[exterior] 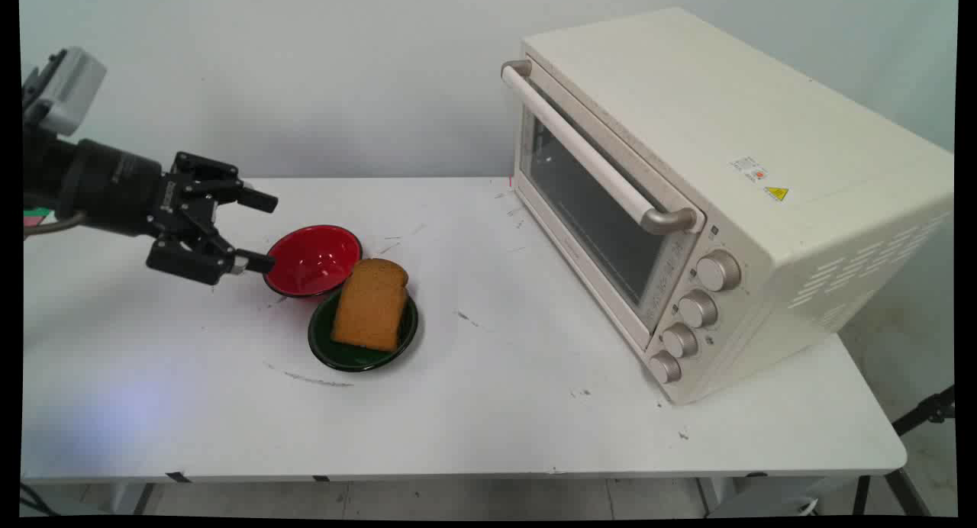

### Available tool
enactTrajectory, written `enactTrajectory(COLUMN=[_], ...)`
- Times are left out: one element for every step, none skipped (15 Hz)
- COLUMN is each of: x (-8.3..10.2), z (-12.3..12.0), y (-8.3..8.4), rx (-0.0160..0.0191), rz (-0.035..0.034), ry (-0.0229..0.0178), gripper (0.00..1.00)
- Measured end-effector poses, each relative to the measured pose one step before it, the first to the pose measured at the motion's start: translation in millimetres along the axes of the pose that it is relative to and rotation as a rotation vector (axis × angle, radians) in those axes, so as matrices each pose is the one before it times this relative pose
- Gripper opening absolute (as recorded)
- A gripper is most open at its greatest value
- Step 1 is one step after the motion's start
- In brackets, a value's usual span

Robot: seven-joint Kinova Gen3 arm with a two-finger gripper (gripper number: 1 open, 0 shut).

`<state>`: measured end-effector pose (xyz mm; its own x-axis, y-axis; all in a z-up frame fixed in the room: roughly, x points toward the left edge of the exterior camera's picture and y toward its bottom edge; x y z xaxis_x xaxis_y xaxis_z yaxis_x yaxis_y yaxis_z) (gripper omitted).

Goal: Open the oven

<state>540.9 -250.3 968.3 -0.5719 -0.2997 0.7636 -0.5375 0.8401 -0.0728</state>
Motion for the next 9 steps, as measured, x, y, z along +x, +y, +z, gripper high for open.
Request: enactTrajectory(x=[6.68, 8.55, 8.88, 12.02, 12.1, 11.2, 13.73, 13.59, 13.66], z=[0.76, 1.26, 1.18, 1.88, 2.09, 1.74, 2.8, 3.05, 3.39], y=[-0.19, 0.18, 0.42, 0.68, 1.07, 0.62, 0.37, 0.42, 0.5], rx=[0.00841, 0.00816, 0.00711, 0.00763, 0.00691, 0.00831, 0.00992, 0.01007, 0.01097], rz=[-0.00879, -0.00847, -0.00738, -0.00682, -0.00361, -0.00419, -0.00448, -0.00436, -0.0048], ry=[-0.00203, -0.00063, 0.00151, 0.00222, 0.00063, 0.0007, 0.00118, 0.00061, 0.00034], gripper=[1.0, 1.0, 1.0, 1.0, 1.0, 1.0, 1.0, 1.0, 1.0])
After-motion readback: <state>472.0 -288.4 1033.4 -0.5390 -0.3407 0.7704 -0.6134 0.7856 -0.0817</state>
